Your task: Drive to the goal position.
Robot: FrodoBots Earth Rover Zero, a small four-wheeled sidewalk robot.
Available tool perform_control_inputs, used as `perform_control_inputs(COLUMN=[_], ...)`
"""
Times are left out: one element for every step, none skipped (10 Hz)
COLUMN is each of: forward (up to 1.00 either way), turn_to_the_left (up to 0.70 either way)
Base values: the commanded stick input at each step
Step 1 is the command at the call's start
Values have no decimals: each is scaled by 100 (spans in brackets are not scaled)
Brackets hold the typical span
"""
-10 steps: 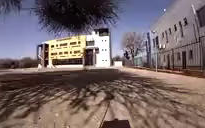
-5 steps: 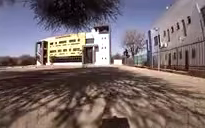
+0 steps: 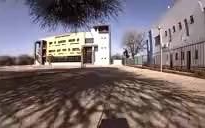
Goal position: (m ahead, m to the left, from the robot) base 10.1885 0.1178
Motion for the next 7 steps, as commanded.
perform_control_inputs(forward=[100,100,100,100,100,100,100], turn_to_the_left=[0,0,0,0,0,0,0])
